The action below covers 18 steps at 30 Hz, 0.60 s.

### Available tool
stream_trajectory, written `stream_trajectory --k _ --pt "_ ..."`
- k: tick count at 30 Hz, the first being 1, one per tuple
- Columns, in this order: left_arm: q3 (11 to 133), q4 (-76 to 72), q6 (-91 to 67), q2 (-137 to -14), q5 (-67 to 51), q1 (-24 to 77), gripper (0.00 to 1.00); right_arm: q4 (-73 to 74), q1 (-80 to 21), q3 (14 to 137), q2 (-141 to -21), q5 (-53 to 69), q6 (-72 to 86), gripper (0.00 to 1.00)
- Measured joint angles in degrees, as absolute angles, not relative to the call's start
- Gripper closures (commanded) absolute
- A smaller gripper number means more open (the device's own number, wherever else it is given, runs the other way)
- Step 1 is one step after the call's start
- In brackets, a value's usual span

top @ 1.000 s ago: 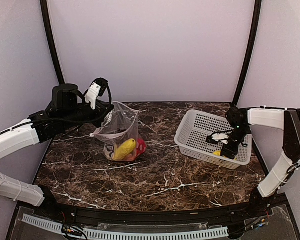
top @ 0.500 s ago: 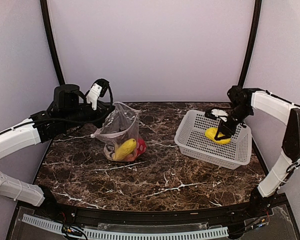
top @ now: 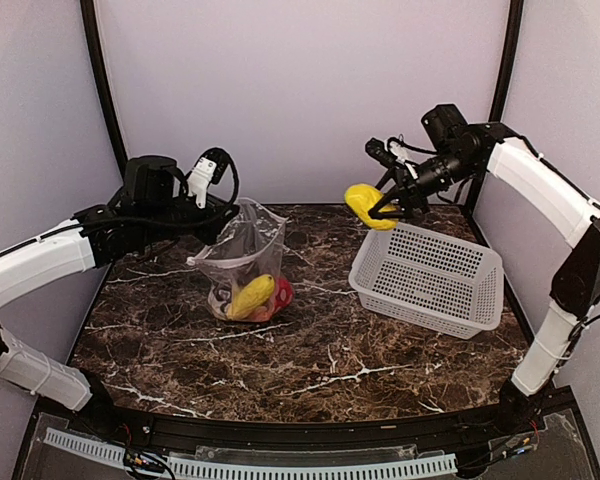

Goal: Place the food in the zip-top bag and seal the zipper
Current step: Place the fake fruit in the zipper food storage bag.

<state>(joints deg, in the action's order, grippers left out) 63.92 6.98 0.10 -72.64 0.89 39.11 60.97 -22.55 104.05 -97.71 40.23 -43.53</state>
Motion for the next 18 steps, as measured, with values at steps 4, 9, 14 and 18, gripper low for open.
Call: stream_trajectory --k 4,9,14,18 --pt "66.0 8.16 -2.42 -73.93 0.03 39.11 0.99 57.63 -28.56 106.98 -98.59 48.05 -39.97 0.54" --pt "68.53 10.02 -4.49 -75.75 -1.41 39.11 0.99 50.74 -35.4 108.22 -100.18 53.25 -35.29 0.54" --pt "68.88 10.98 -5.76 -76.34 -2.24 39.11 0.99 40.4 -37.65 110.43 -103.44 60.4 -25.26 0.54" --pt "68.99 11.31 -6.81 -76.34 -2.48 39.11 0.99 31.2 -37.76 111.15 -106.5 65.54 -15.81 0.53"
